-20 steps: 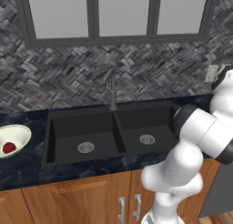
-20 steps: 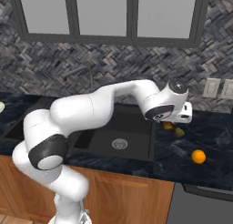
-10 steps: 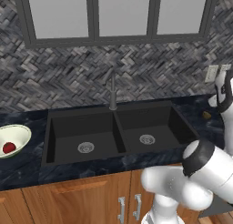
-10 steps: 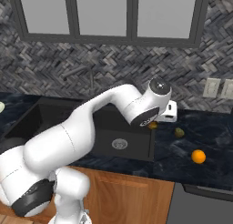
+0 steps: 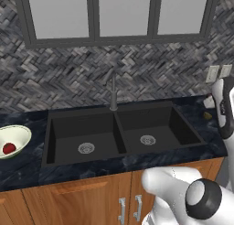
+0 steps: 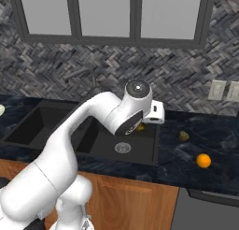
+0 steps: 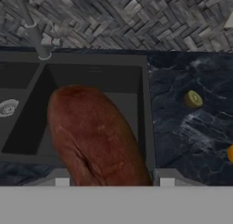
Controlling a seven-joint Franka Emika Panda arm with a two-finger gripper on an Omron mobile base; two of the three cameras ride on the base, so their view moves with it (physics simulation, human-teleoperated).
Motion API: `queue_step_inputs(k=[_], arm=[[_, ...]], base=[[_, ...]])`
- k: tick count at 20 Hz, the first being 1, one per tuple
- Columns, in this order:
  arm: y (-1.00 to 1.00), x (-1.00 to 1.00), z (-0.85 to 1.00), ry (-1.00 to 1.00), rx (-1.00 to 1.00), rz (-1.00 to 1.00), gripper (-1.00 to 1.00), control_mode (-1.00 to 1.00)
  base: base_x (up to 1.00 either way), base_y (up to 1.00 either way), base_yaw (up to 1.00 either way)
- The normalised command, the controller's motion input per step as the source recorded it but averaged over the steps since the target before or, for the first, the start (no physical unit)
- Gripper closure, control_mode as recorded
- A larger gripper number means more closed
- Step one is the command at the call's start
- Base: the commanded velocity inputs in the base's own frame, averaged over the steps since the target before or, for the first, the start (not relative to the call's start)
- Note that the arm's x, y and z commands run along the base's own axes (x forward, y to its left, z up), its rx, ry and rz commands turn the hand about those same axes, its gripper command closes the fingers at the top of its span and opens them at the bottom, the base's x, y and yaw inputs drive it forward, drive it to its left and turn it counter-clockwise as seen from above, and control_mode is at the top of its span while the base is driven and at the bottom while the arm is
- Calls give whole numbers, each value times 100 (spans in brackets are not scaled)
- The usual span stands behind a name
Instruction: There is a mixed pile of frozen fruits and vegetables on the counter. Locate all the frozen vegetables and place the items in a bowl on the counter. Take all the frozen fruits and defrost them in a running sink.
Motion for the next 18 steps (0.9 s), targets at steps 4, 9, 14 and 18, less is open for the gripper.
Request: queue_step_inputs(k=[4,9,14,18], arm=[[31,-48,21,0,0,-1,100,-100],[37,-46,28,1,0,-1,100,-100],[46,-44,19,1,0,0,100,-100],[49,-48,16,0,0,0,100,-100]], base=[[0,0,0],[0,0,0],[0,0,0],[0,0,0]])
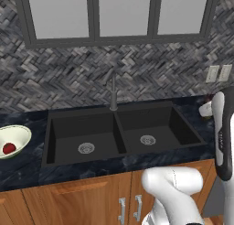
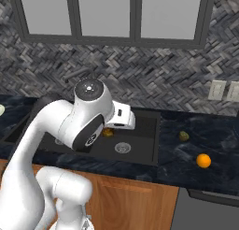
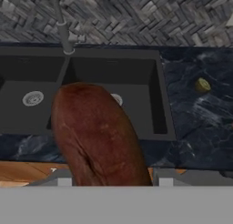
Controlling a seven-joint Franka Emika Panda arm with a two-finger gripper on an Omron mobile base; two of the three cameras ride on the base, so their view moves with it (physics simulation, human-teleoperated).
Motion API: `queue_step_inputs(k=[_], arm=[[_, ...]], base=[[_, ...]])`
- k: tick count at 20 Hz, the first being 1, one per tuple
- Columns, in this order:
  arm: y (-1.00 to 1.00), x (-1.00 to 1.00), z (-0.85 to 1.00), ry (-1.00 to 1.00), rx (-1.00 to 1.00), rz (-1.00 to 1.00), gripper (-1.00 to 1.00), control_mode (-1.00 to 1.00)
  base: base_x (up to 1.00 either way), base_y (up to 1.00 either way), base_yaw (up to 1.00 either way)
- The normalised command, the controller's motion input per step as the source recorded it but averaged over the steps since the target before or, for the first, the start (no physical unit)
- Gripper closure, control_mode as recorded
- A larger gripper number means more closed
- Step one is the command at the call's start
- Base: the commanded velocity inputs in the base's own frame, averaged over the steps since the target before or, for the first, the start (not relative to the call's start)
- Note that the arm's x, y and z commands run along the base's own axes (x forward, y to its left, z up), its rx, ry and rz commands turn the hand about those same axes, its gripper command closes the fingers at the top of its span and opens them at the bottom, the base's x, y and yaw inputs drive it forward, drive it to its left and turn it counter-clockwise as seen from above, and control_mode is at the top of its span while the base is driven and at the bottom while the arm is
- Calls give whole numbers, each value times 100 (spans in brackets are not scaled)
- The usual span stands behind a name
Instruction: There is a mixed pile of frozen fruits and vegetables on the counter. Locate all the frozen vegetables and place the items in a bowl on the counter. Take all the frozen fruits and defrost them in a running sink.
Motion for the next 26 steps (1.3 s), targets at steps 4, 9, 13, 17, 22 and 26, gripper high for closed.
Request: queue_step_inputs(k=[4,9,13,17,22,26], arm=[[53,-44,15,0,0,0,100,-100],[58,-29,2,2,0,0,100,-100],[57,-5,0,7,0,0,100,-100],[45,0,0,9,0,0,100,-100],[33,0,0,9,0,0,100,-100],[31,1,-4,7,0,0,100,-100]], base=[[0,0,0],[0,0,0],[0,0,0],[0,0,0],[0,0,0],[0,0,0]])
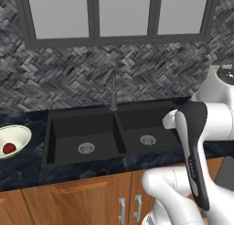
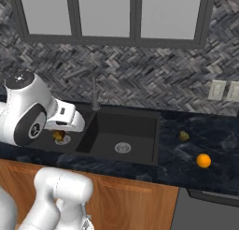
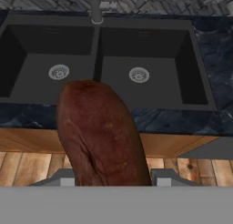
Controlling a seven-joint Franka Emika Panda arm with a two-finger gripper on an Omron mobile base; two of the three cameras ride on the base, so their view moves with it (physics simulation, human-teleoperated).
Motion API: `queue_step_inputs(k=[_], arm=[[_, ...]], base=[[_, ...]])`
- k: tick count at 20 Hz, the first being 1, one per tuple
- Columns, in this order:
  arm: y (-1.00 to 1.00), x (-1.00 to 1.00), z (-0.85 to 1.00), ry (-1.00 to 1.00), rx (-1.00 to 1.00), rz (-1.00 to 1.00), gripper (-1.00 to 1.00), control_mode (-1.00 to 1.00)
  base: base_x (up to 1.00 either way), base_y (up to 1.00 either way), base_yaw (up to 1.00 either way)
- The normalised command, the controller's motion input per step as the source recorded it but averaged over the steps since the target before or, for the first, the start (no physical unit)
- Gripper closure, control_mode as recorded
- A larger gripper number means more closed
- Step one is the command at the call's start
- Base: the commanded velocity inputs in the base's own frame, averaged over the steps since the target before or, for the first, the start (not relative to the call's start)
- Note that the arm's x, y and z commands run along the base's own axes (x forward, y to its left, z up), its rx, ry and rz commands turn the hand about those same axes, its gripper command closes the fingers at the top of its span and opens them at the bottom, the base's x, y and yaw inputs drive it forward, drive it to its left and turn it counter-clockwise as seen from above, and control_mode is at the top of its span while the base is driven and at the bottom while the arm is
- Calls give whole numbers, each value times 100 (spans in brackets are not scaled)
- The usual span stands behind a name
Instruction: There is a mixed pile of frozen fruits and vegetables on the counter. Locate all the frozen vegetables and place the items in a bowl on the counter. Take all the frozen fruits and defrost them in a running sink.
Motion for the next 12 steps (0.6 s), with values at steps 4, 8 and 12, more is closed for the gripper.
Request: queue_step_inputs(k=[4,8,12], arm=[[30,2,-25,2,0,0,100,-100],[31,0,-25,-2,0,1,100,-100],[28,4,-4,-4,2,3,100,-100]], base=[[0,0,0],[0,0,0],[0,0,0]])
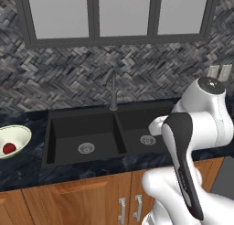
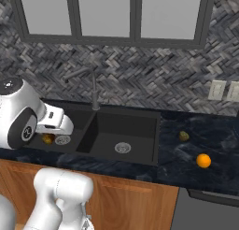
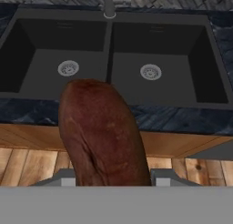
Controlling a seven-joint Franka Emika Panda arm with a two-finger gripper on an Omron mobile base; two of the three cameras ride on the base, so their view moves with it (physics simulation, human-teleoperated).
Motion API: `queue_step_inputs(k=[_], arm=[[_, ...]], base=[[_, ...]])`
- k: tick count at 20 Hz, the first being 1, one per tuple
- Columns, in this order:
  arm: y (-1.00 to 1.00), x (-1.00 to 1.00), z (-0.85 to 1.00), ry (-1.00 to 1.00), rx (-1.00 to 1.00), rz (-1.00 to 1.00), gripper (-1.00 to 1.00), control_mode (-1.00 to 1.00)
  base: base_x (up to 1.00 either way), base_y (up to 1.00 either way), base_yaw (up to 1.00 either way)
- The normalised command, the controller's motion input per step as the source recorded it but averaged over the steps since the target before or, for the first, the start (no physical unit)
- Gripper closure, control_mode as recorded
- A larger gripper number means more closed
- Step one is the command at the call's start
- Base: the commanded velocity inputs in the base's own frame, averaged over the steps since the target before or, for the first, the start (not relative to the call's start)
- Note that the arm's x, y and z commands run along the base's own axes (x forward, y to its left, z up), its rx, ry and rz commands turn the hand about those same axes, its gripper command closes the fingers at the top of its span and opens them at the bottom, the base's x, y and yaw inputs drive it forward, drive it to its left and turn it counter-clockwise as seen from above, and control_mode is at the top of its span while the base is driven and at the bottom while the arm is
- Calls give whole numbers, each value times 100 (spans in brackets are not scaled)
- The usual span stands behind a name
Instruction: There is a mixed pile of frozen fruits and vegetables on the counter. Locate all the frozen vegetables and place the items in a bowl on the counter. Take all the frozen fruits and defrost them in a running sink.
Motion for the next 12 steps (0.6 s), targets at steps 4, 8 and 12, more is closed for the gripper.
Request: queue_step_inputs(k=[4,8,12], arm=[[27,15,-7,0,3,2,100,-100],[27,14,-16,0,1,2,100,-100],[29,13,-16,0,0,2,100,-100]], base=[[0,0,0],[0,0,0],[0,0,0]])
